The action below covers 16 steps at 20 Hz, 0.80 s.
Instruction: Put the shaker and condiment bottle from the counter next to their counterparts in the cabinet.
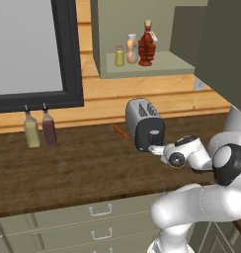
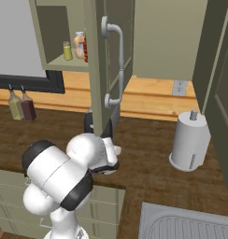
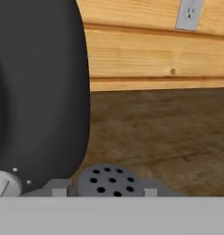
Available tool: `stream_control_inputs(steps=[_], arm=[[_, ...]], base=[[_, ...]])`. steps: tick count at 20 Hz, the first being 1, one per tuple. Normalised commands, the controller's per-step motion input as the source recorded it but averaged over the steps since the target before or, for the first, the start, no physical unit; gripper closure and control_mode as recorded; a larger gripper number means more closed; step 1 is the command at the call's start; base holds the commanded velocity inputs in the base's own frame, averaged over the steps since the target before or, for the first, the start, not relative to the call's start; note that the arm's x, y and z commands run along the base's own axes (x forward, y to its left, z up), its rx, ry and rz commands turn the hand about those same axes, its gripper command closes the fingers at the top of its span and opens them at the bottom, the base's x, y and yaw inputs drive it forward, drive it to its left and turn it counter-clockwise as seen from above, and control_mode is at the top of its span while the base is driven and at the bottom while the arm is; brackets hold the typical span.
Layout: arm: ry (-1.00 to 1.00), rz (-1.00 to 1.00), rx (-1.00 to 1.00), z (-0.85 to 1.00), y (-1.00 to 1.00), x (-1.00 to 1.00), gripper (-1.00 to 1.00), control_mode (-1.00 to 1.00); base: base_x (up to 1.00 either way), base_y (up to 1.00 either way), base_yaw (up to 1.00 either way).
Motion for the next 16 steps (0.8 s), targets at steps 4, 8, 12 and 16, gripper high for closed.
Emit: stream_control_inputs(steps=[4,8,12,16], arm=[[-0.13,0.01,0.0,0.01,0.03,-0.49,1.0,-1.0],[-0.15,0.05,0.0,0.09,0.22,-0.58,1.0,-1.0],[-0.17,0.09,0.0,0.13,0.36,-0.51,1.0,-1.0],[-0.18,0.09,0.0,0.16,0.32,-0.45,1.0,-1.0]], base=[[0.0,0.0,0.0],[0.0,0.0,0.0],[0.0,0.0,0.0],[0.0,0.0,0.0]])
